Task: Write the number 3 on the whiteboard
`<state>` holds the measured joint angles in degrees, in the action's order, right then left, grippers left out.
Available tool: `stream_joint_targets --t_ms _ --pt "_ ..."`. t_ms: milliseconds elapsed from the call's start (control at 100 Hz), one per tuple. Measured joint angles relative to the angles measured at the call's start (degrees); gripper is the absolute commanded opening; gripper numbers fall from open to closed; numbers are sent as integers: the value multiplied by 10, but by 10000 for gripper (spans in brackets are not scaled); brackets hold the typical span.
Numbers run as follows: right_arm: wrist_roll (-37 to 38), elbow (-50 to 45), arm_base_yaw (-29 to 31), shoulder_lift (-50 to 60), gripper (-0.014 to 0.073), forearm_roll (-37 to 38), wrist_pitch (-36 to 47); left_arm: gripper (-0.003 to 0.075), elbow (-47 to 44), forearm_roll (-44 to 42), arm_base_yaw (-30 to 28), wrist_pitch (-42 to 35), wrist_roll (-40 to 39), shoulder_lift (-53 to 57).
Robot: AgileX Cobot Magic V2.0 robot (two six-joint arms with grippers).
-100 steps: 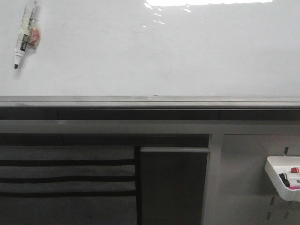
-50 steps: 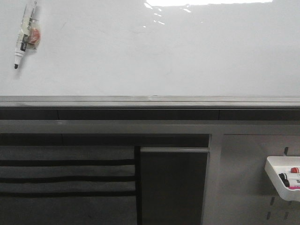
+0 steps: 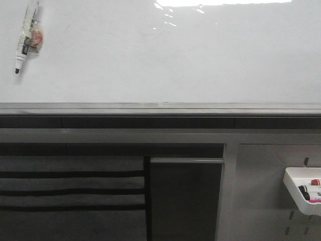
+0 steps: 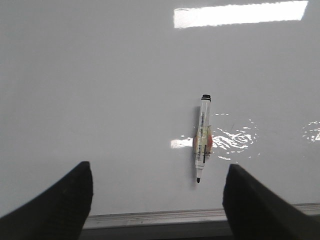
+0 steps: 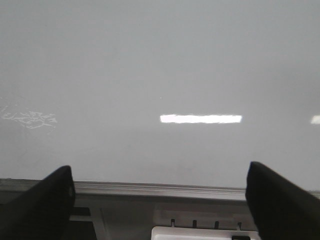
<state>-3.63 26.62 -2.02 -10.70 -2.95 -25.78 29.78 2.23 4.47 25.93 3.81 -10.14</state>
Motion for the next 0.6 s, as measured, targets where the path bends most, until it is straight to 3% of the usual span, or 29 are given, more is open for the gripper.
stream_joint_targets --t_ms 280,600 --pt "-17 30 0 -38 624 -33 -79 396 2 0 0 1 22 -32" --pt "-265 84 0 -162 624 -279 -166 388 19 15 76 -11 45 -227"
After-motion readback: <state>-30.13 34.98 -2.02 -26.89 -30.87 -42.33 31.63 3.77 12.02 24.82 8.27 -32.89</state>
